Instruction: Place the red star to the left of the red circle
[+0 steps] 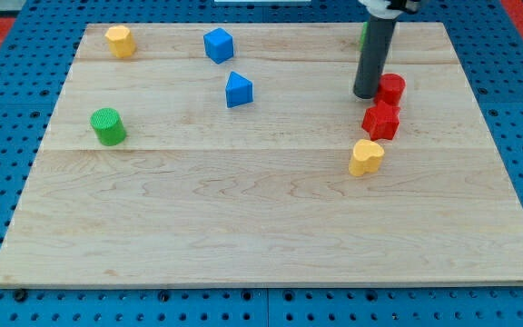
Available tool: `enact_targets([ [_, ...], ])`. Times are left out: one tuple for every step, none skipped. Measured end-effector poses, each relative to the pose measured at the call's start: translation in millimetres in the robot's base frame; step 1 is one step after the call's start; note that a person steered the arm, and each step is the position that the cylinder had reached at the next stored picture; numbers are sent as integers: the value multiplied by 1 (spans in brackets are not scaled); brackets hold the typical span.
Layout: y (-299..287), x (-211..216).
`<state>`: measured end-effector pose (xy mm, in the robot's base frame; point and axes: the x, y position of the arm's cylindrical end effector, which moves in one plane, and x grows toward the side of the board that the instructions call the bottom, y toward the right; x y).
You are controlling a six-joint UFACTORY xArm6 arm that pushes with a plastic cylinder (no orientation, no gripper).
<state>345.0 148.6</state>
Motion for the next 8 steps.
enact_targets([
  [19,-1],
  [48,13],
  [54,27],
  [63,37],
  [66,39],
  [66,47],
  [65,49],
  [-11,49],
])
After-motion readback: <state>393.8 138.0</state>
